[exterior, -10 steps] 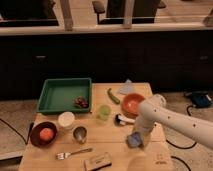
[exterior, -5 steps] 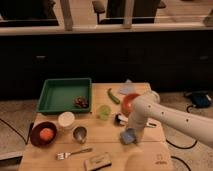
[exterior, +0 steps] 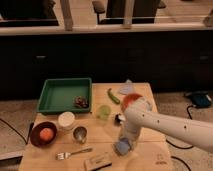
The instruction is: Wipe table surface with sponge
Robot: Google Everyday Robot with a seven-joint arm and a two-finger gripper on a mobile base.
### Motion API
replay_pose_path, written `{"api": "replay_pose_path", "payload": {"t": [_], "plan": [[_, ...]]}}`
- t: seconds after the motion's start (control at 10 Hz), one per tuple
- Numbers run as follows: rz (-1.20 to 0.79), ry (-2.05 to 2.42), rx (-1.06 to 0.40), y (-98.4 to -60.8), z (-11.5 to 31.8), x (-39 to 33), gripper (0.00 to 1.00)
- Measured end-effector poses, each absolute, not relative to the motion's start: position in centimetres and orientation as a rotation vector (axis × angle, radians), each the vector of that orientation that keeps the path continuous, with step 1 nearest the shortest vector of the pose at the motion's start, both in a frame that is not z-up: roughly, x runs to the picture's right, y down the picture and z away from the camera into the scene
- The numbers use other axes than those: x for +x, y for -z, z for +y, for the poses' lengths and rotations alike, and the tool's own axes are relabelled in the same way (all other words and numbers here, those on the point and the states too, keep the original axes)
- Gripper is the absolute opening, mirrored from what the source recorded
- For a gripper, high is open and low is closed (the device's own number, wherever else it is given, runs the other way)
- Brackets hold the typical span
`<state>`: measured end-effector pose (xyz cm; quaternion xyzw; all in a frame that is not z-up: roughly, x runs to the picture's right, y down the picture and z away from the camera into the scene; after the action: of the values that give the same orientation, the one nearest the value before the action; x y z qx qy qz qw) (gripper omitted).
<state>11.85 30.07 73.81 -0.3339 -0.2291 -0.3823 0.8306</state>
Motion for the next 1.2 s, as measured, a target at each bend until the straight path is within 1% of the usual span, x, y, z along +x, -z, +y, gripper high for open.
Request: {"api": "replay_pose_path", "payload": {"t": [0.1,0.3,0.4,0.7,0.9,1.2], "plan": [[-0.477,0.798,-0.717,-73.8,30.7,13.0,0.00],[-0.451,0.763,-0.729,-74.6,30.6,15.3,0.00],[-0.425,0.726,-0.737,-75.7,29.8,16.9,0.00],[-0.391,0.683,-0.734,-78.4,26.9,17.8,0.00],[-0.388,0.705,-0.724,-79.2,25.5,16.4,0.00],[-0.422,0.799,-0.706,-78.3,25.7,12.2,0.00]]}}
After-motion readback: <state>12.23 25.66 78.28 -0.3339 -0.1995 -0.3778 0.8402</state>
